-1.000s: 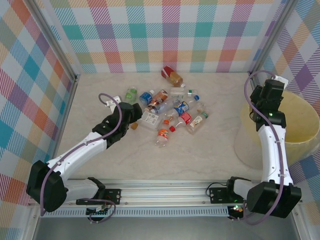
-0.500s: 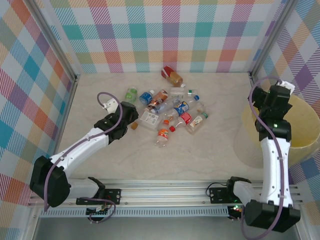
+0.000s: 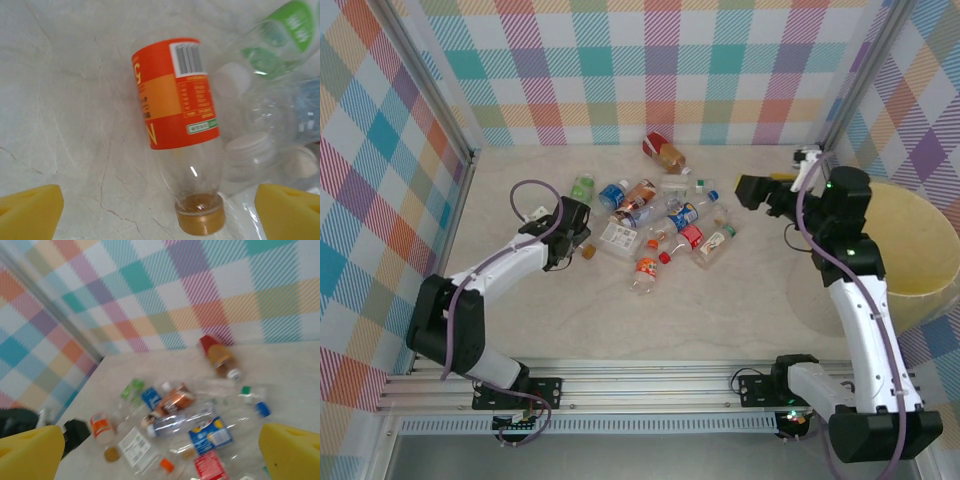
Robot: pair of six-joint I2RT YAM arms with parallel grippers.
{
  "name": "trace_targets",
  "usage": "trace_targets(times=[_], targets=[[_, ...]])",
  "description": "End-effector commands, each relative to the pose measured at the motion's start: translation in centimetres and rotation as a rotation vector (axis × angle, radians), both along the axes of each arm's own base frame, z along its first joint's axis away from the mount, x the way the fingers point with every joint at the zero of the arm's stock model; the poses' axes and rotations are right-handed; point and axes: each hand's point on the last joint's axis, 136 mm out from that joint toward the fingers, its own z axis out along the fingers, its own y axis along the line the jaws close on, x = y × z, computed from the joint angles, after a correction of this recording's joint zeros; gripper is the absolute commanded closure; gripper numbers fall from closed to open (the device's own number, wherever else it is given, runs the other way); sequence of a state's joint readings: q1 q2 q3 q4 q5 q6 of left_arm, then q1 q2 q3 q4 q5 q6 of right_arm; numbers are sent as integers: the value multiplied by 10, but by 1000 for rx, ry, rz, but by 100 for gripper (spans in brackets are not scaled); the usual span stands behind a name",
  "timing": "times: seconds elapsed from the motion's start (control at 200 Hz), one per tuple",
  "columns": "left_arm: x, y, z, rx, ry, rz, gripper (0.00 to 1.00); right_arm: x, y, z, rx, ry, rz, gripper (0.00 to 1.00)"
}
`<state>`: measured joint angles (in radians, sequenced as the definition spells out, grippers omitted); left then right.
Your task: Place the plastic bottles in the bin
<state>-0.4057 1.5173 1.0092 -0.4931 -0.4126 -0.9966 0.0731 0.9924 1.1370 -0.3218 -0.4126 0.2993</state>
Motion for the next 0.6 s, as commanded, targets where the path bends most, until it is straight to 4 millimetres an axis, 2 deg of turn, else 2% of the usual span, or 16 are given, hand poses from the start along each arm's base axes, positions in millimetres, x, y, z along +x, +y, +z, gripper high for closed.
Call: trace_targets(times=[0.0,0.115,0.225,0.46,0.595], targets=[[13,-7,-8,-94,2,28,4,3,17,-5,-13,-18,57,0],[27,-12,-20,-122,9,28,9,8,22,-20,-20,24,54,0],[34,-15,-31,-117,34,19,13,10,21,-23,-34,31,39,0],[34,-16,-50,-114,62,25,14,9,17,-25,-67,25,23,0],[33,-15,-58,-103,80,22,20,9,17,-27,-72,30,19,0]])
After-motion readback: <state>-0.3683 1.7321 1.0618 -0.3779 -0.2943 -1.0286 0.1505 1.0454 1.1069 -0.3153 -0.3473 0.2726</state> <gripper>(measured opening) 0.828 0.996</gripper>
